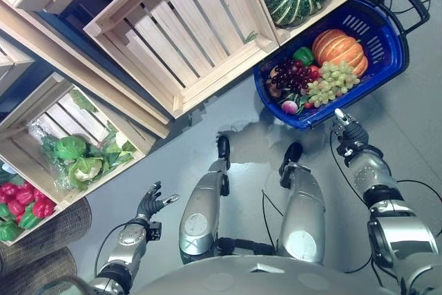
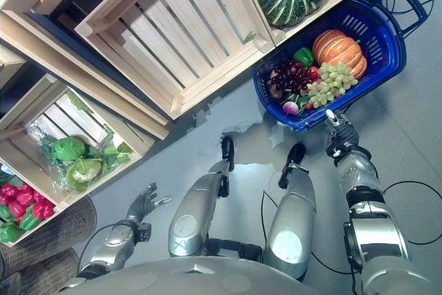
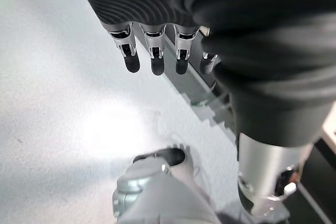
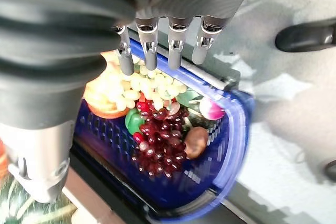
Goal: Pick up fruits and vegetables into the basket
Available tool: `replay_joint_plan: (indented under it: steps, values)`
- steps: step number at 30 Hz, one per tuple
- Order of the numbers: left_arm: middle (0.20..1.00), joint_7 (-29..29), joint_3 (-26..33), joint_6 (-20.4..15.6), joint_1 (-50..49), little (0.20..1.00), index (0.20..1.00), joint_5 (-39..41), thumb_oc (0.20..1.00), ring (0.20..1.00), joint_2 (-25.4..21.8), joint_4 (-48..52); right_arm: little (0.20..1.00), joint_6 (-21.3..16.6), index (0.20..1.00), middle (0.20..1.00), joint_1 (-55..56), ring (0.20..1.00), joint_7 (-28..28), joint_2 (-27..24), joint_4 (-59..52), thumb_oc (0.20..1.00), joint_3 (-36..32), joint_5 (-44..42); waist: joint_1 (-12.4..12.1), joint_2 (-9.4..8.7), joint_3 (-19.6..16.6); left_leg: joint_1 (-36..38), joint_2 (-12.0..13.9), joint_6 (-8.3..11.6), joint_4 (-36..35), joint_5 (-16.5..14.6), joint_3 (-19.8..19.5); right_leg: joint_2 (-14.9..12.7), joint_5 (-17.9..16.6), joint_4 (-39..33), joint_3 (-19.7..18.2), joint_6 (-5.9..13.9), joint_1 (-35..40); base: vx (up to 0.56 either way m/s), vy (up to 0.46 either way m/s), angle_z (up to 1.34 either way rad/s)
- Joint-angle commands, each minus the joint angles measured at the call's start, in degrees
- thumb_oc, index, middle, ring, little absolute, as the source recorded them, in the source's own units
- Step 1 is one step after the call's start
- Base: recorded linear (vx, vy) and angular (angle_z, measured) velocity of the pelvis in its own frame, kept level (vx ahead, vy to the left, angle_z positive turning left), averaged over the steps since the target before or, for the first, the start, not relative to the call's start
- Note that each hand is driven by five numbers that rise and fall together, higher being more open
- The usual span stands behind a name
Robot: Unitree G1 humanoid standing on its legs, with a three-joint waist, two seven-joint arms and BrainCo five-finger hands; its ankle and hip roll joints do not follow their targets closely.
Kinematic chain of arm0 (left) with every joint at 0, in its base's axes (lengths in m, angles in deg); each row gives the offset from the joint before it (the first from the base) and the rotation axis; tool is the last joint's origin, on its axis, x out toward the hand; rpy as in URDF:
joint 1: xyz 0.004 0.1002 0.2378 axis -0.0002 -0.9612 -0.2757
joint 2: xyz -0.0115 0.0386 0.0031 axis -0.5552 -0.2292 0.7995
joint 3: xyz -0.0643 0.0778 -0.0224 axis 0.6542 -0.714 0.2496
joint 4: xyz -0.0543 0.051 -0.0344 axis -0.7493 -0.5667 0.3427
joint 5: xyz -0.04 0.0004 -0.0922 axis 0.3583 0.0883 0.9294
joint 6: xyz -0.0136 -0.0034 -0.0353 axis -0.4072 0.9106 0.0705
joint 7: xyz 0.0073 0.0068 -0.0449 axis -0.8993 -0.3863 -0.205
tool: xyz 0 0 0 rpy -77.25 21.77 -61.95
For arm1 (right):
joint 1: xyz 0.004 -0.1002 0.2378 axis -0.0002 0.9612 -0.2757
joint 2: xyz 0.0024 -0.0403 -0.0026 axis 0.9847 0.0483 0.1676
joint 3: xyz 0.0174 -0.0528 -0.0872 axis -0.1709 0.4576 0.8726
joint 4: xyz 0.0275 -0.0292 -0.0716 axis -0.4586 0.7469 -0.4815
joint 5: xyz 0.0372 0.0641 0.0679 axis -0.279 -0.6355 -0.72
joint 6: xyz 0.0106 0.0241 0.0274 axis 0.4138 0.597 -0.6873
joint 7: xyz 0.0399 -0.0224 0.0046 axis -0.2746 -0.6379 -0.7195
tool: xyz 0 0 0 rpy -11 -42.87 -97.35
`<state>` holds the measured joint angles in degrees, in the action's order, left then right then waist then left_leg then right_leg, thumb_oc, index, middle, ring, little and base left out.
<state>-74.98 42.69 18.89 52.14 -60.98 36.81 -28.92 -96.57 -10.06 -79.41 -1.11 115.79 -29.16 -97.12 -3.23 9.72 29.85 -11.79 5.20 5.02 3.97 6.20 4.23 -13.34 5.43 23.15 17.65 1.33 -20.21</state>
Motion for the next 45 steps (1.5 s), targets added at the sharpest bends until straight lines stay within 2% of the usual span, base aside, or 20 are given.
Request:
replay_joint_plan:
  steps: [1, 6, 12, 17, 21, 27, 35, 40, 45]
  values:
    - [1.000, -2.4, 3.1, -1.8, -1.1, 1.000, 1.000, -2.0, 1.000, 1.000, -1.9, -4.2, 1.000, -3.3, 1.000, 1.000, 5.0, 1.000, -3.2, 3.2, -2.8, 1.000, 1.3, 3.4, 0.6, -4.91, -3.7, 1.5, 1.9, 0.50, 2.6, -4.6, 2.6, -0.3, -1.9, -9.1, -1.7, 4.46, 9.0, 0.14, -0.028, 0.01]
    - [1.000, -4.1, 5.2, -3.2, -0.9, 1.000, 1.000, -3.2, 1.000, 1.000, -0.8, -8.4, 1.000, -3.0, 1.000, 1.000, 10.7, 1.000, -5.7, 8.5, -0.2, 1.000, 4.0, 6.7, 0.9, -7.02, -9.2, 7.0, 2.5, 0.55, -1.9, -3.9, 2.7, 0.7, -2.7, -13.9, -1.6, 5.38, 15.2, 0.12, 0.021, -0.09]
    - [1.000, -5.4, 5.7, -4.5, 0.4, 1.000, 1.000, -4.3, 1.000, 1.000, 0.9, -12.8, 1.000, -1.4, 1.000, 1.000, 13.9, 1.000, -7.7, 12.7, 7.3, 1.000, 6.5, 11.6, 0.7, -8.50, -15.4, 11.6, 2.7, 0.51, -6.4, -3.1, 3.8, 1.0, -4.1, -18.3, -0.3, 6.67, 20.6, 0.08, 0.047, 0.00]
    - [1.000, -5.0, 6.5, -4.6, 1.8, 1.000, 1.000, -5.0, 1.000, 1.000, 2.2, -16.4, 1.000, 0.9, 1.000, 1.000, 15.2, 1.000, -5.2, 15.5, 13.8, 1.000, 7.3, 13.8, 0.9, -9.64, -18.7, 14.8, 2.3, -0.22, -7.0, -4.3, 5.9, 0.3, -5.4, -20.7, -0.2, 7.74, 23.4, 0.01, 0.072, -0.01]
    - [1.000, -4.6, 6.7, -4.4, 2.4, 1.000, 1.000, -4.0, 1.000, 1.000, 3.2, -18.5, 1.000, 3.4, 1.000, 1.000, 15.8, 1.000, -4.5, 16.7, 16.5, 1.000, 6.6, 15.4, 1.4, -10.21, -19.8, 16.5, 1.9, -0.64, -6.9, -5.4, 7.0, 0.1, -6.6, -22.6, -0.7, 8.22, 24.6, -0.02, 0.038, -0.12]
    - [1.000, 0.2, 7.3, -3.6, 2.9, 1.000, 1.000, -0.7, 1.000, 1.000, 4.6, -20.3, 1.000, 6.7, 1.000, 1.000, 16.7, 1.000, -4.9, 17.4, 18.8, 1.000, 5.2, 15.8, 2.0, -10.57, -20.9, 18.0, 1.7, -0.73, -6.4, -6.5, 8.2, 0.2, -7.8, -24.6, -0.4, 8.36, 25.7, -0.03, 0.021, -0.15]
    - [1.000, 4.9, 6.9, 0.6, 3.9, 1.000, 1.000, -1.3, 1.000, 1.000, 5.9, -22.2, 1.000, 9.3, 1.000, 1.000, 17.4, 1.000, -5.8, 17.5, 20.9, 1.000, 5.3, 20.6, 2.4, -10.95, -22.1, 19.2, 1.7, -1.01, -5.5, -7.7, 8.4, 0.8, -7.7, -25.4, -0.3, 7.87, 26.8, -0.01, 0.005, -0.07]
    - [1.000, 5.7, 5.7, 3.2, 4.7, 1.000, 1.000, -2.9, 1.000, 1.000, 6.1, -22.5, 1.000, 10.0, 1.000, 1.000, 17.5, 1.000, -6.6, 17.5, 21.0, 1.000, 6.0, 20.2, 2.5, -11.05, -22.3, 19.5, 1.9, -1.14, -4.8, -8.2, 8.2, 1.1, -7.2, -25.1, -0.4, 7.58, 27.1, 0.00, -0.003, -0.01]
    - [1.000, 5.5, 5.3, 4.3, 5.2, 1.000, 1.000, -1.8, 1.000, 1.000, 5.9, -22.3, 1.000, 8.4, 1.000, 1.000, 17.6, 1.000, -7.8, 17.3, 20.6, 1.000, 6.6, 20.9, 2.6, -10.93, -22.4, 19.7, 1.9, -1.27, -4.8, -8.4, 8.0, 1.1, -7.0, -25.0, -0.3, 7.54, 27.2, 0.00, 0.000, 0.00]
